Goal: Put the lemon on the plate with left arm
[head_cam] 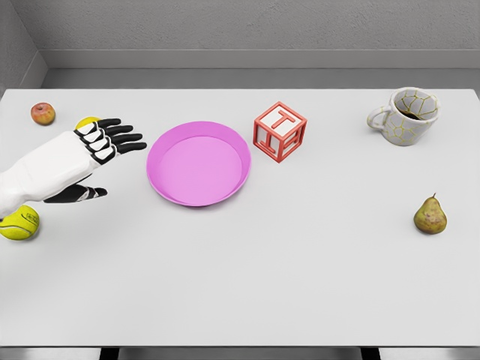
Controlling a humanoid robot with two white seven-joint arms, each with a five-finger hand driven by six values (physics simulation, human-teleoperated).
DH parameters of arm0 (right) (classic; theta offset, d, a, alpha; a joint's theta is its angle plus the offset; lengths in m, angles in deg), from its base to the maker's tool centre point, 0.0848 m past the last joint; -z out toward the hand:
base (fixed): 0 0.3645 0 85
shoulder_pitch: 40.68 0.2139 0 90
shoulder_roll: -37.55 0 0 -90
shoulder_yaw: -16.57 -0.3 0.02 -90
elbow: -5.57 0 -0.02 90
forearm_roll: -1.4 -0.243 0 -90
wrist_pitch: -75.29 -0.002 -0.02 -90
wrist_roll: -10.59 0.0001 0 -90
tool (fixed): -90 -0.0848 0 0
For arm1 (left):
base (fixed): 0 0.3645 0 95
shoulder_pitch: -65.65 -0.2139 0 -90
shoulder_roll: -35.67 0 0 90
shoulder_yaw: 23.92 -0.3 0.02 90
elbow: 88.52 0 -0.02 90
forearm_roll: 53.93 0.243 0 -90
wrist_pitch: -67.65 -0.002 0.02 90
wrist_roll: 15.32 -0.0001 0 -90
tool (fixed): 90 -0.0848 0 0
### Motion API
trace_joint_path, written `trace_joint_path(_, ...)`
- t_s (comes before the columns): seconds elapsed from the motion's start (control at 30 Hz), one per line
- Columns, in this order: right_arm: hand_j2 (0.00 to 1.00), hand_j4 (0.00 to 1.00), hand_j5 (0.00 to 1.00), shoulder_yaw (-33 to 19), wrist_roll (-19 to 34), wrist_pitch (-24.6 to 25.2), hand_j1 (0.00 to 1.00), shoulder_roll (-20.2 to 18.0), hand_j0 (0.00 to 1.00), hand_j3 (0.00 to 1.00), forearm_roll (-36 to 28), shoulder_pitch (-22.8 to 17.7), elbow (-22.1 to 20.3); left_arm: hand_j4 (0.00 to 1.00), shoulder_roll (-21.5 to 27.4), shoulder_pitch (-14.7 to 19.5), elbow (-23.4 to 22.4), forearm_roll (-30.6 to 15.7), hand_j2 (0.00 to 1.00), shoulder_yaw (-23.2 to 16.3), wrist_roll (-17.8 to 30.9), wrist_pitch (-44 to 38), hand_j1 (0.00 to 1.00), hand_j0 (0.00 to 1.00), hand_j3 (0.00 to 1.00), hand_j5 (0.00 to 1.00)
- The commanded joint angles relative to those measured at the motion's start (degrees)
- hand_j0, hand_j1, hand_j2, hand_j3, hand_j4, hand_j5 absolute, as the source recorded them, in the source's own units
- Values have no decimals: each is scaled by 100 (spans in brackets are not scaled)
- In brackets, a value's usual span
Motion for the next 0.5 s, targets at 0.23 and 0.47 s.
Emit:
trace_joint_path(0.23,100,100,100,-1,0,2,100,0,100,100,-1,-53,44,100,88,88,-71,-12,100,36,-4,0,100,100,100,100)
trace_joint_path(0.47,100,100,100,-1,0,2,100,0,100,100,-1,-53,35,100,940,255,-194,23,100,326,-4,0,100,100,100,100)
